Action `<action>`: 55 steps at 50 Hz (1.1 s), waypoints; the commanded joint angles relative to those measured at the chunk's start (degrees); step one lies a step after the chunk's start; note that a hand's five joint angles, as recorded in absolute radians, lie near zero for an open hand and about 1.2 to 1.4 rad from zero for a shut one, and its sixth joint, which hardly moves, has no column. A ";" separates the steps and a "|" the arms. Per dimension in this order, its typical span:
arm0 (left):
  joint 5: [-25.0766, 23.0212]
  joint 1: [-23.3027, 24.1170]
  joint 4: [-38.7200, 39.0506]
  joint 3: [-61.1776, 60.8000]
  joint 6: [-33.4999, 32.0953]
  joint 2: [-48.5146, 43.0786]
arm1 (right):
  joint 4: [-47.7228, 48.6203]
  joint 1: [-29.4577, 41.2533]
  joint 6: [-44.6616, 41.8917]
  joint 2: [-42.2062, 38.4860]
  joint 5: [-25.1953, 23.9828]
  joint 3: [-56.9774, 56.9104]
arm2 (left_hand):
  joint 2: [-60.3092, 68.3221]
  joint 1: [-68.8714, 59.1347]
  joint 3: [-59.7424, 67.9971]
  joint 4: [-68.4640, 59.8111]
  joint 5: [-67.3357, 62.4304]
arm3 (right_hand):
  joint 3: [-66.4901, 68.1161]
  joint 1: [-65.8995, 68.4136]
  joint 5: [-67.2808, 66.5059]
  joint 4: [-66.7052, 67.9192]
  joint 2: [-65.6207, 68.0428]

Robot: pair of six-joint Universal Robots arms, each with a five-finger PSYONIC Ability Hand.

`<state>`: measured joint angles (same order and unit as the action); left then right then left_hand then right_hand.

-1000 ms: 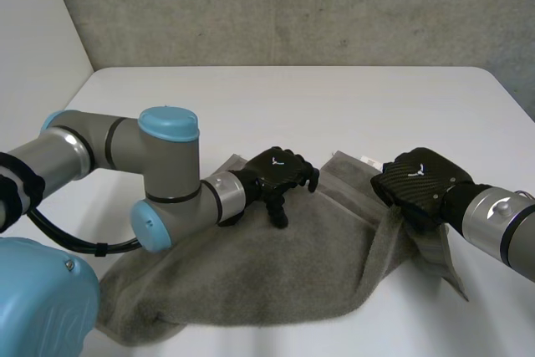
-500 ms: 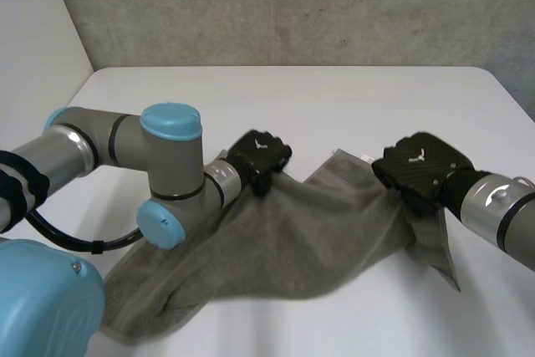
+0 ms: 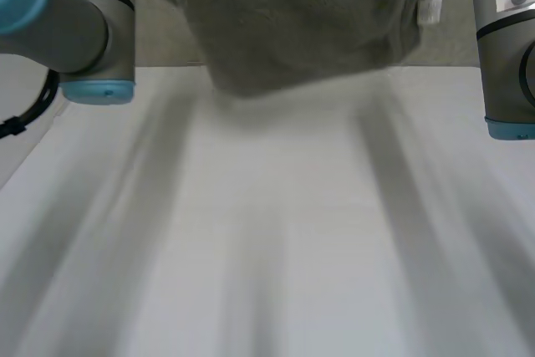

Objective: Fold the towel.

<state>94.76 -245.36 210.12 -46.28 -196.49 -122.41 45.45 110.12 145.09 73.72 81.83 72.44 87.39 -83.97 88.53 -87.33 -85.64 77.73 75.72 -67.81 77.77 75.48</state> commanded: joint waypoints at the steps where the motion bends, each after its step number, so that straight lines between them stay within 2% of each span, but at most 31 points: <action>1: -6.43 -0.38 -1.38 -14.10 1.29 3.14 | -13.63 1.23 0.90 -3.94 -7.03 -0.28 | -7.39 3.97 -8.53 7.33 15.64 | 2.27 4.28 -2.19 2.23 4.52; 5: -9.06 -0.29 -1.38 -25.58 1.02 2.96 | -23.71 1.67 0.29 -7.79 -10.28 1.82 | -7.39 3.97 -8.53 7.33 15.64 | 2.27 4.28 -2.19 2.23 4.52; 9: -9.07 -0.21 -1.73 -31.85 0.50 2.35 | -29.19 1.76 -1.21 -10.97 -10.64 3.68 | -7.39 3.97 -8.53 7.33 15.64 | 2.27 4.28 -2.19 2.23 4.52; 14: -8.89 -0.47 -4.11 -39.59 -4.95 0.15 | -36.04 1.85 -7.10 -16.68 -10.11 6.40 | -7.39 3.97 -8.53 7.33 15.64 | 2.27 4.28 -2.19 2.23 4.52; 16: -8.63 -1.17 -6.20 -43.18 -10.38 -0.46 | -40.77 1.94 -12.52 -19.83 -9.50 7.19 | -7.39 3.97 -8.53 7.33 15.64 | 2.27 4.28 -2.19 2.23 4.52; 19: -8.28 -2.05 -8.05 -46.25 -13.64 -0.03 | -43.68 1.68 -15.61 -21.69 -8.45 7.80 | -7.39 3.97 -8.53 7.33 15.64 | 2.27 4.28 -2.19 2.23 4.52; 26: -5.99 -1.35 -9.82 -49.52 -14.09 2.00 | -44.22 1.41 -15.45 -19.85 -5.72 9.65 | -7.39 3.97 -8.53 7.33 15.64 | 2.27 4.28 -2.19 2.23 4.52; 35: -5.29 1.46 -13.24 -55.22 -13.57 10.69 | -44.13 1.06 -12.64 -10.81 -5.63 15.18 | -7.39 3.97 -8.53 7.33 15.64 | 2.27 4.28 -2.19 2.23 4.52; 36: -5.38 2.25 -13.94 -56.02 -13.65 11.57 | -44.13 0.88 -12.63 -9.32 -5.72 16.23 | -15.52 12.11 -16.67 15.46 23.78 | 2.27 4.28 -2.19 2.23 4.52; 37: -5.38 2.25 -13.95 -56.02 -13.65 11.58 | -44.13 0.88 -12.63 -9.30 -5.72 16.25 | -15.60 12.19 -16.75 15.54 23.86 | 2.27 4.28 -2.19 2.23 4.52; 38: -5.55 2.95 -14.91 -57.16 -13.83 12.27 | -44.13 0.88 -12.72 -8.00 -5.72 17.12 | -31.43 28.01 -32.57 31.37 39.68 | 2.27 4.28 -2.19 2.23 4.52; 39: -5.55 2.96 -14.92 -57.17 -13.83 12.28 | -44.13 0.88 -12.72 -7.98 -5.72 17.12 | -31.58 28.17 -32.73 31.52 39.84 | 2.27 4.28 -2.19 2.23 4.52; 40: -5.99 3.48 -15.96 -58.04 -13.92 12.98 | -44.13 0.80 -12.98 -6.94 -5.63 17.73 | -45.41 42.00 -46.56 45.35 53.66 | 2.27 4.28 -2.19 2.23 4.52; 41: -6.25 3.83 -16.84 -59.00 -13.92 14.03 | -43.95 0.79 -13.16 -5.88 -5.54 18.26 | -50.87 47.46 -52.02 50.81 59.13 | 2.27 4.28 -2.19 2.23 4.52; 50: -7.40 2.34 -17.64 -58.49 -14.09 17.64 | -43.87 0.62 -13.34 -4.64 -5.54 19.23 | -67.08 63.67 -68.23 67.02 75.33 | 2.27 4.28 -2.19 2.23 4.52; 52: -7.84 -0.98 -17.73 -56.30 -14.18 17.90 | -43.86 0.71 -13.34 -4.73 -5.63 19.76 | -69.77 66.36 -70.91 69.71 78.02 | 2.27 4.28 -2.19 2.23 4.52; 55: -8.45 -2.67 -17.82 -54.79 -14.18 17.82 | -43.87 0.79 -13.34 -4.82 -5.72 20.02 | -69.43 66.02 -70.58 69.37 77.69 | 2.27 4.28 -2.19 2.23 4.52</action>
<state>87.24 -243.45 192.21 -104.66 -210.58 -104.94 1.62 110.80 131.77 69.31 76.27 91.84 24.88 -23.94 22.94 -23.85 -22.08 77.74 76.82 -68.19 77.77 75.47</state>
